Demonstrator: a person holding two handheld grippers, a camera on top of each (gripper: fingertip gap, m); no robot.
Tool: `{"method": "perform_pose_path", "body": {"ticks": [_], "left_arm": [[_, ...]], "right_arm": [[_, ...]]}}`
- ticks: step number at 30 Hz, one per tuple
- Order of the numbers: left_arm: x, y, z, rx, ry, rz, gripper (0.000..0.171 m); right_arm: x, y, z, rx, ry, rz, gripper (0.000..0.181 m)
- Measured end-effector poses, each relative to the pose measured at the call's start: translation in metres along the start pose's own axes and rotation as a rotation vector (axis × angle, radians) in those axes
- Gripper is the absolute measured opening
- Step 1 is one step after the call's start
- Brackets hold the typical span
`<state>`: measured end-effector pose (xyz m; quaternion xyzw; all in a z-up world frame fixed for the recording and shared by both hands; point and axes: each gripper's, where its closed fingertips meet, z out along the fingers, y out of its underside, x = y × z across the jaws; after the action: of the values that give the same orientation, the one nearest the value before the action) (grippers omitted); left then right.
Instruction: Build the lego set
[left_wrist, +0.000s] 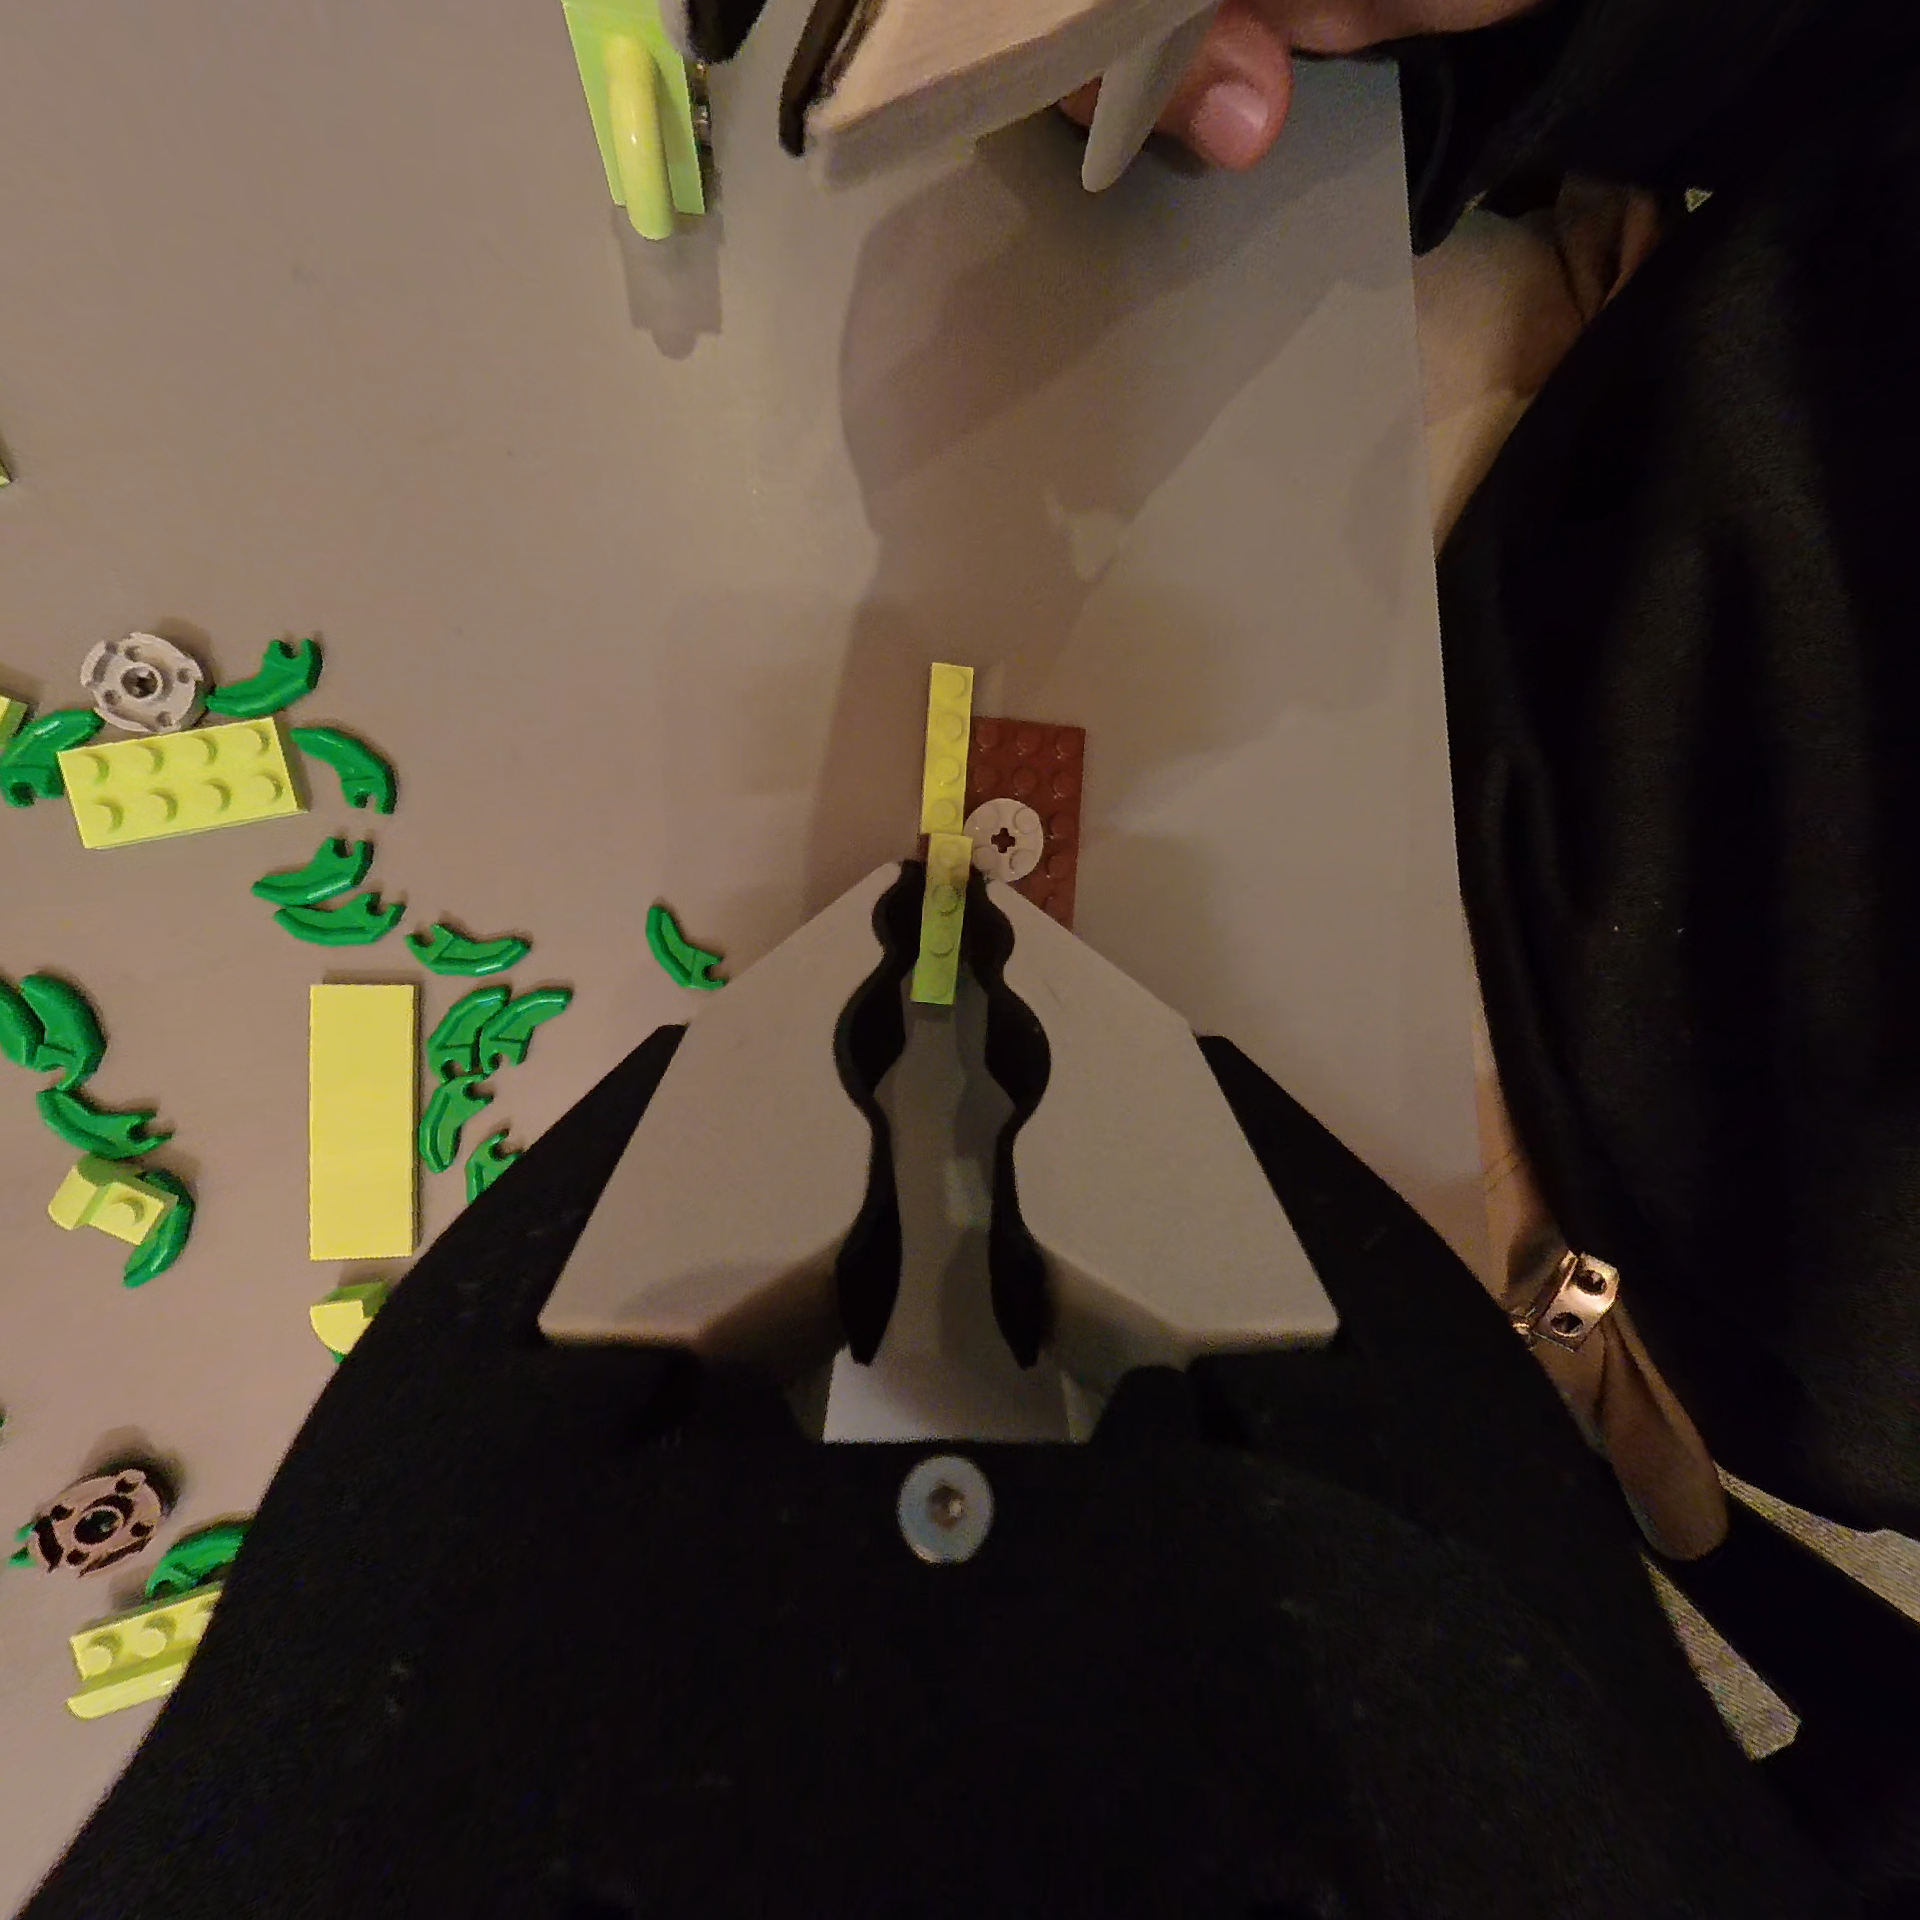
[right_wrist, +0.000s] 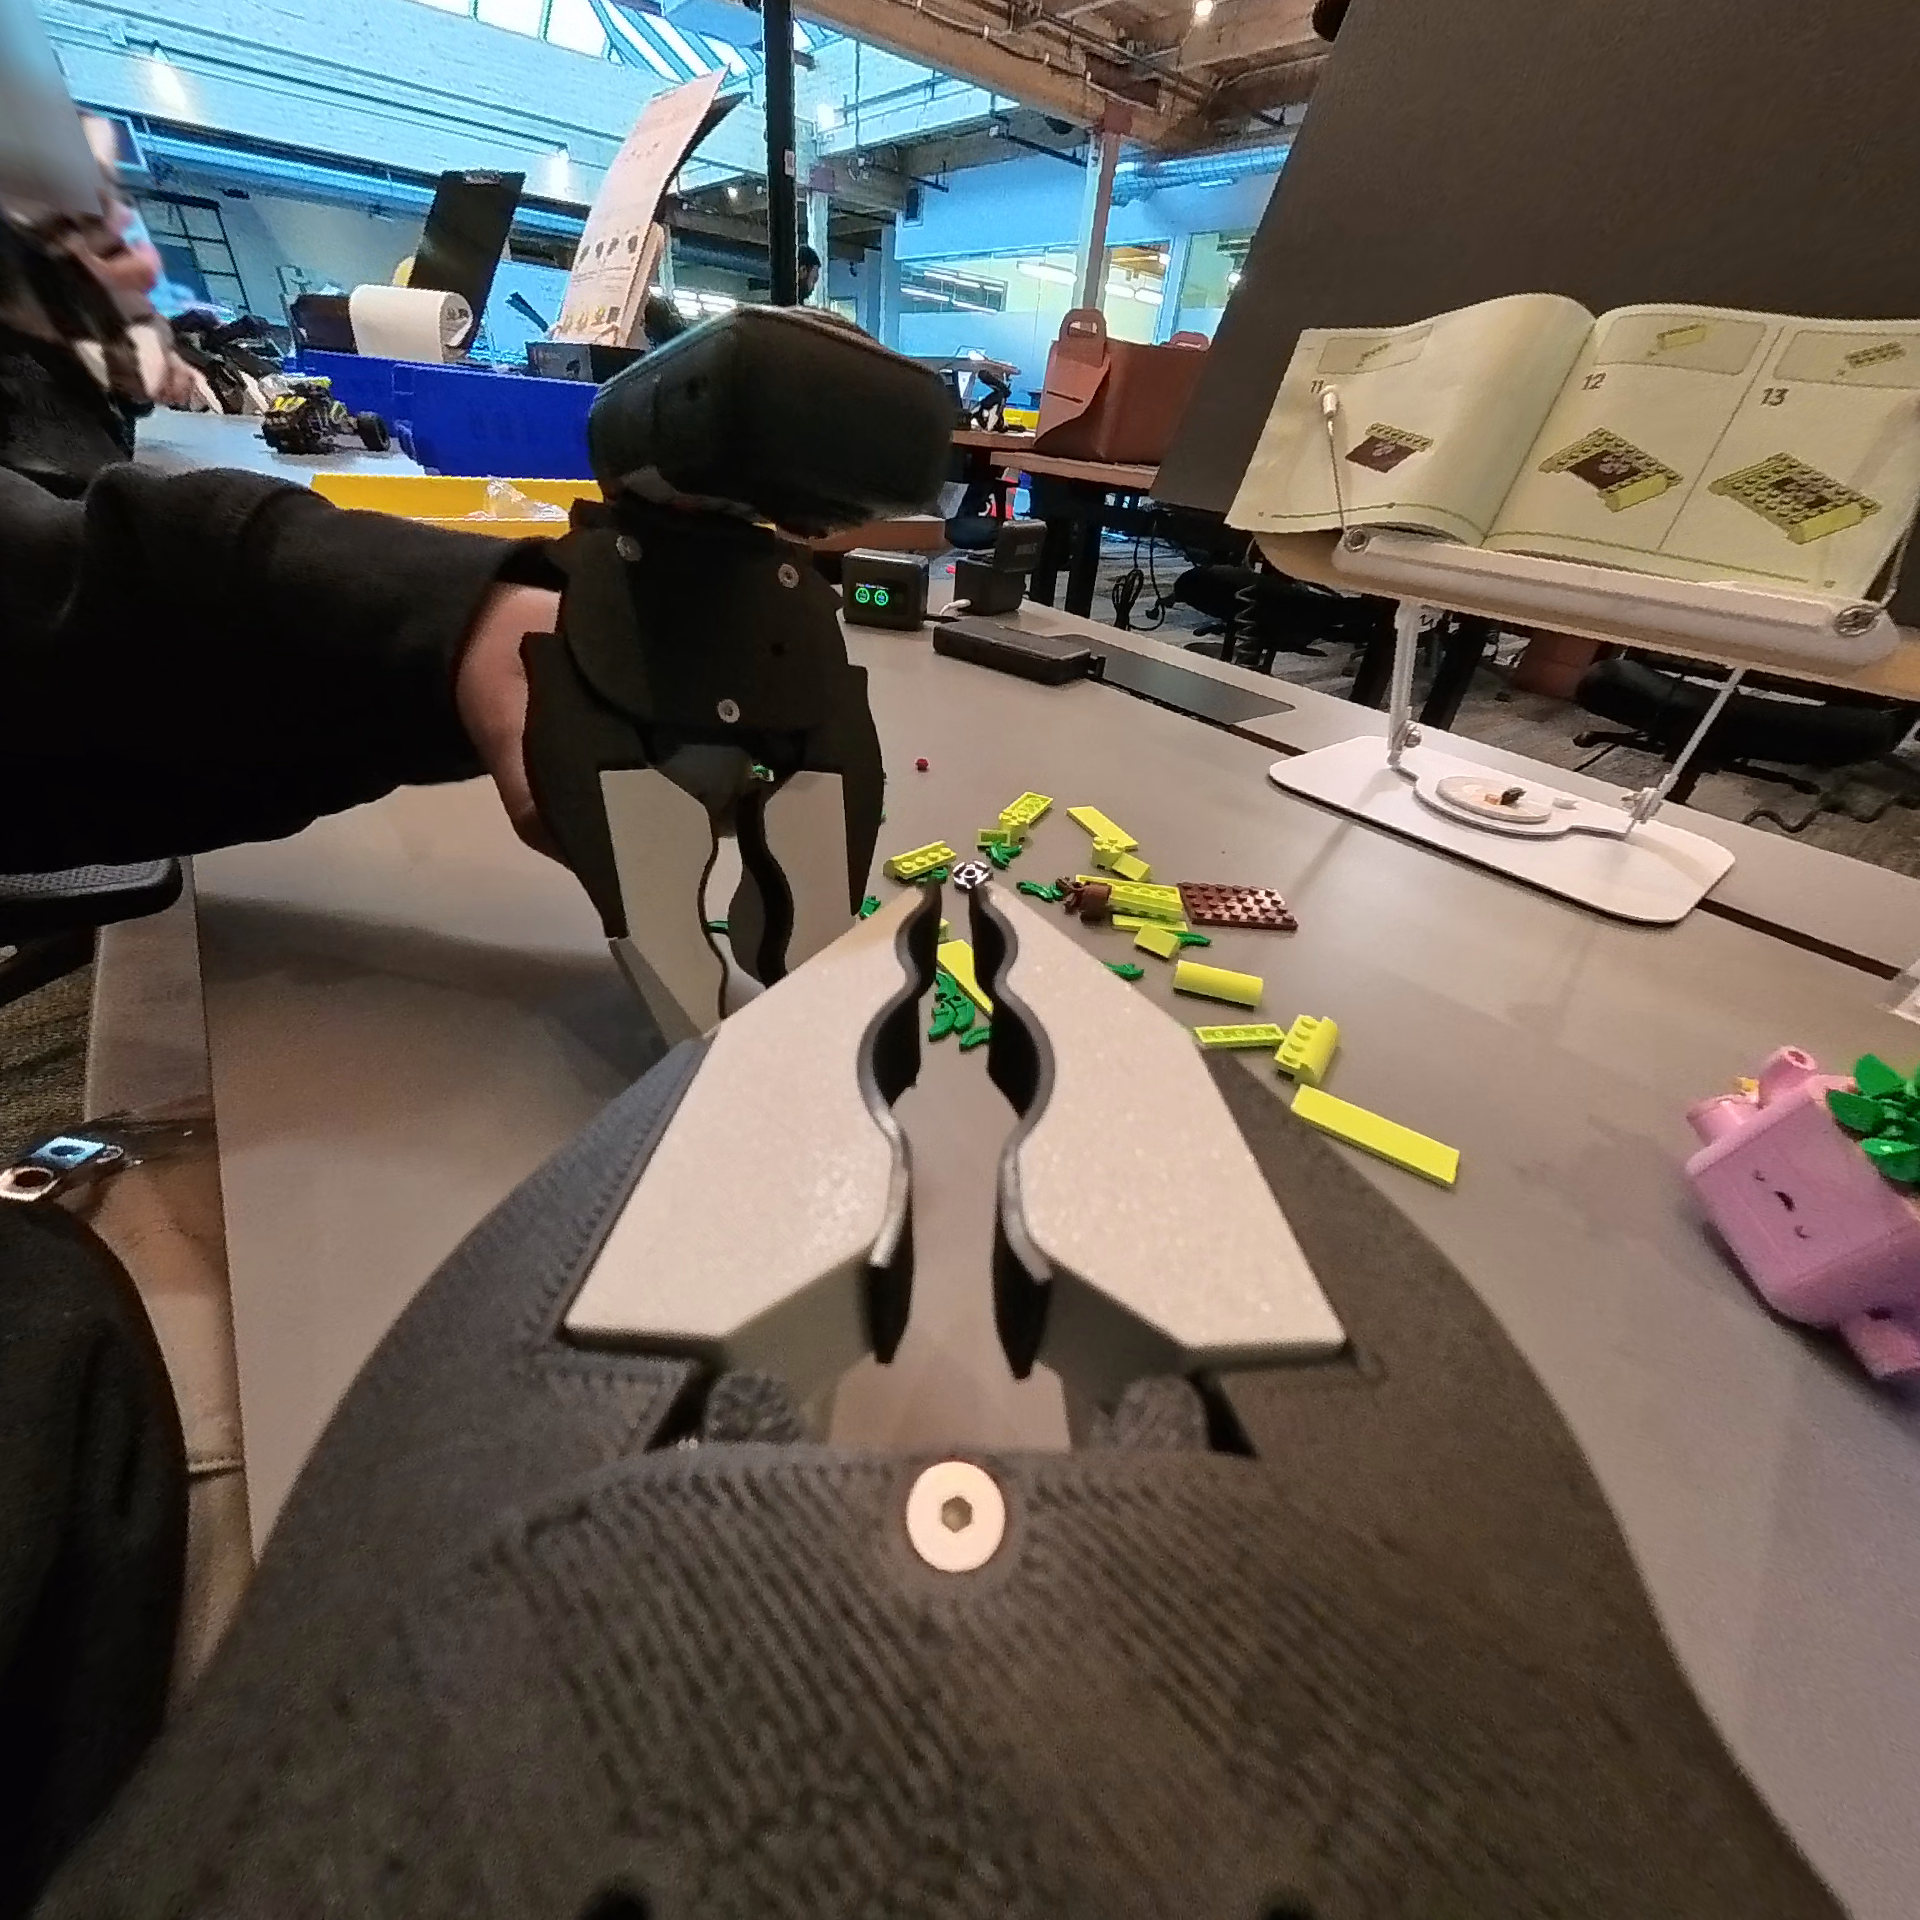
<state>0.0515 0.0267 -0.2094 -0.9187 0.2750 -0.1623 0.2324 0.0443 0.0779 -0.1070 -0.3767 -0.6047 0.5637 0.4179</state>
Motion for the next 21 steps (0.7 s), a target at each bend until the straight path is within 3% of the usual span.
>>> {"method": "perform_pose_path", "body": {"ticks": [6,11,21], "left_arm": [[-0.0014,-0.0006,-0.0042,0.013,-0.013,-0.008,0.011],[0.0001,-0.0073,-0.0060,0.074,0.014,-0.046,0.004],[-0.0008,-0.0042,-0.0010,0.053,0.008,-0.027,0.000]], "right_arm": [[0.0001,0.0000,-0.0001,0.000,0.000,0.000,0.003],[0.0001,0.0001,0.0000,-0.001,0.000,0.001,0.003],[0.0003,0.0001,-0.0002,0.000,0.000,0.001,0.003]]}}
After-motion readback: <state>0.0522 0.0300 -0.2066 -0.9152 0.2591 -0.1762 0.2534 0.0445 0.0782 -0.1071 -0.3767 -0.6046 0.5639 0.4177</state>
